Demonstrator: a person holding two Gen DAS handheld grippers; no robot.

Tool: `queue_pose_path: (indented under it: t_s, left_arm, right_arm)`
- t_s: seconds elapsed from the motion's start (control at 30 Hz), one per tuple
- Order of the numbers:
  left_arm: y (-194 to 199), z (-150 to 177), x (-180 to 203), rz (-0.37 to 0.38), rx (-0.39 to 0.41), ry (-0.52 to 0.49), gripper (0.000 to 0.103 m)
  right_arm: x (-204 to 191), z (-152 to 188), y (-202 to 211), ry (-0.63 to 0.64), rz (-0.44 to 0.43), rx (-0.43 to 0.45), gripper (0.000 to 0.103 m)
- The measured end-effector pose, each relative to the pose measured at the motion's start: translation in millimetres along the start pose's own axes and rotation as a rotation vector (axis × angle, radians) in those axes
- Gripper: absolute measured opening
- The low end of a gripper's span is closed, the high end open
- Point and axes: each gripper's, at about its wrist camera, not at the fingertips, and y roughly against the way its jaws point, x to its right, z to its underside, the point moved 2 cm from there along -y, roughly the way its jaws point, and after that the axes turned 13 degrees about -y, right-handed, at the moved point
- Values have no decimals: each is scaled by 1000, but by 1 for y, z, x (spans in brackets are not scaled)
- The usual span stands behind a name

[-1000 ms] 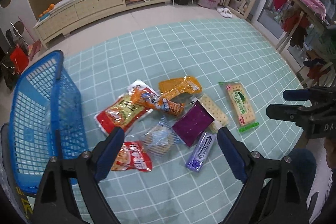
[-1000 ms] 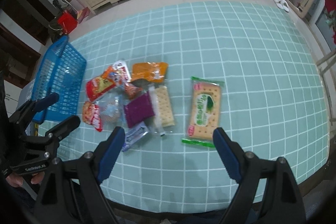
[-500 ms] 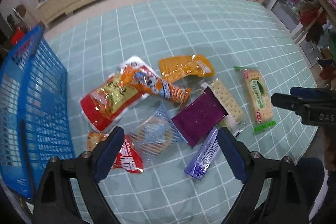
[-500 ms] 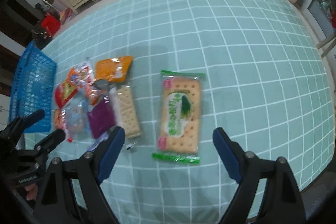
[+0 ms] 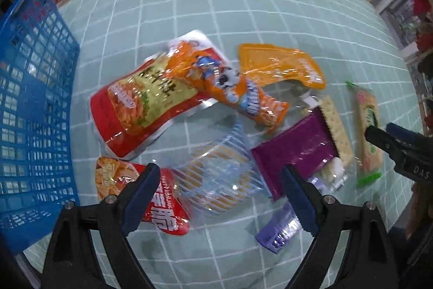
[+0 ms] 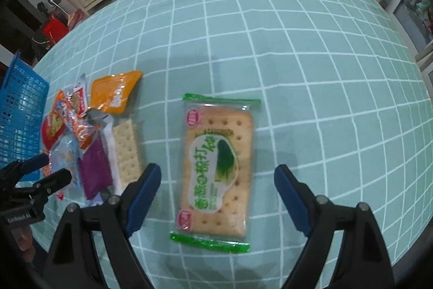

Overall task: Organize snacks
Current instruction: 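Grasp the cracker pack with the right tool while the left tool grasps a clear bread bag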

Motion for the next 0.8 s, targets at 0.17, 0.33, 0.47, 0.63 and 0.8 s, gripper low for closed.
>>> queue_pose_path:
  t_s: [0.17, 0.33, 0.47, 0.63, 0.8]
  left_arm:
    - [-8, -2, -4, 4, -14, 16, 89]
    - [-19, -3, -5, -34, -46, 0, 78]
    - [-22, -2, -11, -14, -39, 9, 72]
    - [-15, 8, -10, -11, -21, -10, 57]
    - [-11, 16, -8, 10, 0, 27, 54]
  right_arm:
    - [12, -1, -7, -15, 5, -30, 88]
    - [12, 1, -6, -3, 16, -30, 88]
    - [10, 3, -6, 15, 28, -16, 84]
    - [7, 10, -3, 62, 72, 18, 60]
    - [11, 13, 2, 8, 17, -26, 58]
